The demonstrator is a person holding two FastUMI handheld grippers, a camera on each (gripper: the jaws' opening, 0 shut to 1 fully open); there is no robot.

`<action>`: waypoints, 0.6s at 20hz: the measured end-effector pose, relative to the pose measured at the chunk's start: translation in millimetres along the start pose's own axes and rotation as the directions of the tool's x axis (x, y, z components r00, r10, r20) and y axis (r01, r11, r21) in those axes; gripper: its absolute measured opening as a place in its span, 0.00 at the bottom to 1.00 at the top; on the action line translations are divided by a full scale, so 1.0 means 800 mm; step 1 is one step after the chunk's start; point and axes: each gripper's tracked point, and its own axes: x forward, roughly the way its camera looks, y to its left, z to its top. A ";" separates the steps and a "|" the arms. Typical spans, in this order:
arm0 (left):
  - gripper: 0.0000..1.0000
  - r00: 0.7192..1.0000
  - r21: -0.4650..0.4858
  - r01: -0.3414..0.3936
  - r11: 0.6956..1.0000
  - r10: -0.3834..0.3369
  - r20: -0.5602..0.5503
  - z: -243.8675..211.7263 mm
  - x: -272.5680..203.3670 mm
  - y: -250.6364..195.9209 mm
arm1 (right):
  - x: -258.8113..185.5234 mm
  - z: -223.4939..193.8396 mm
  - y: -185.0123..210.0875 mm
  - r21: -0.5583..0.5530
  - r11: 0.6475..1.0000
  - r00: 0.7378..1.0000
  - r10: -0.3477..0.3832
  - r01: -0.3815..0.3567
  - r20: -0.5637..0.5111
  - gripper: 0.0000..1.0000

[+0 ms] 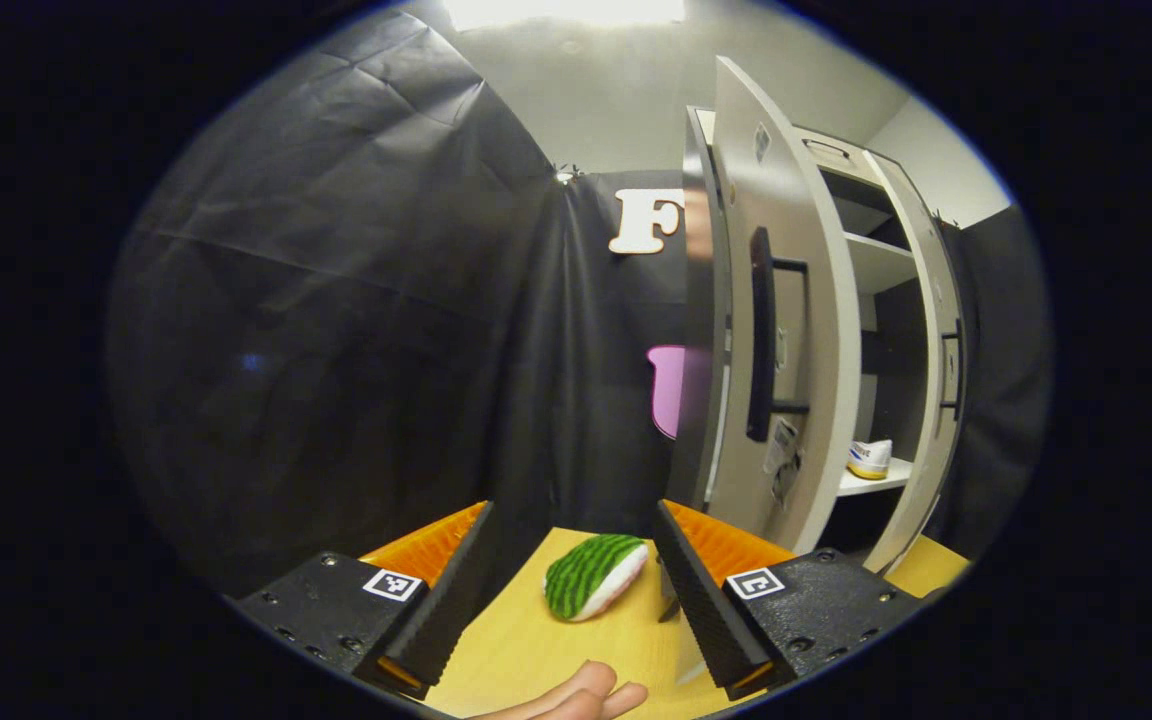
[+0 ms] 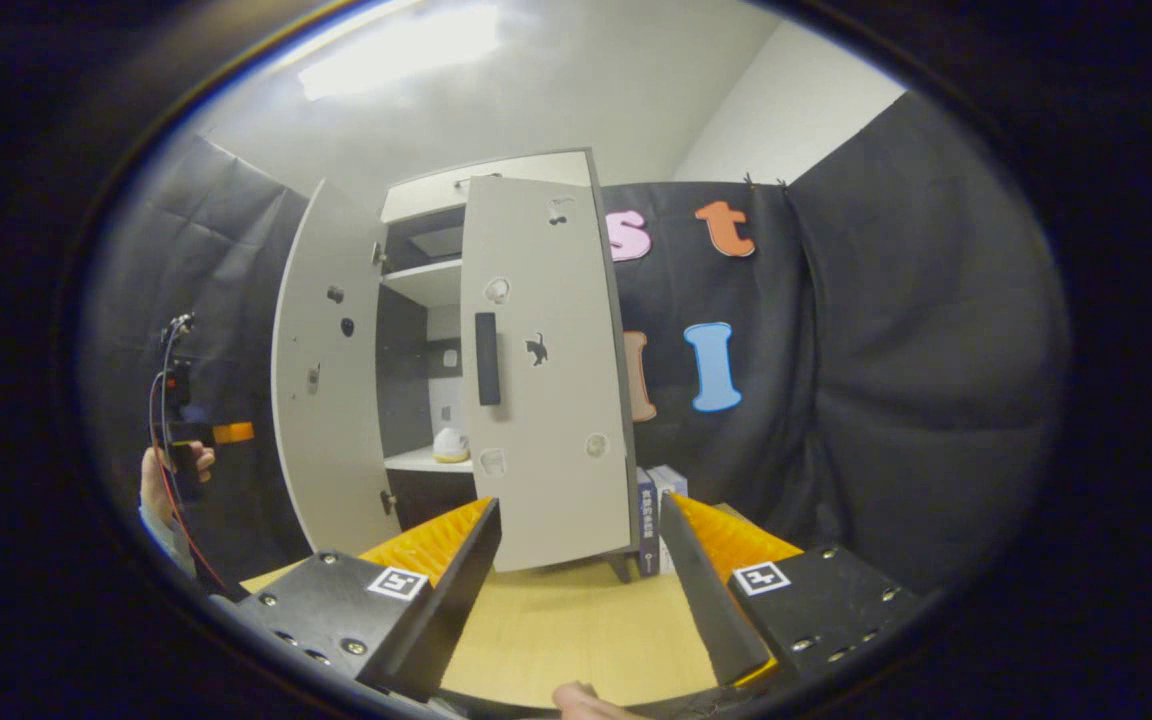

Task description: Grab one shoe with the right hand and put it into the shoe cabinet, grab the other shoe with the left hand and put it into the shoe cabinet; then close the right door with the right hand and the left door with the left hand.

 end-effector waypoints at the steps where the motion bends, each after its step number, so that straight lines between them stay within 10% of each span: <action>1: 0.95 1.000 0.002 0.008 1.000 -0.008 -0.003 0.010 0.006 -0.005 | -0.002 -0.005 -0.001 -0.001 1.000 1.000 -0.006 0.006 -0.008 0.93; 12: 0.99 0.999 0.003 0.049 0.999 -0.049 -0.025 0.082 0.046 -0.032 | -0.018 -0.020 0.002 0.007 1.000 1.000 -0.009 0.009 -0.021 0.93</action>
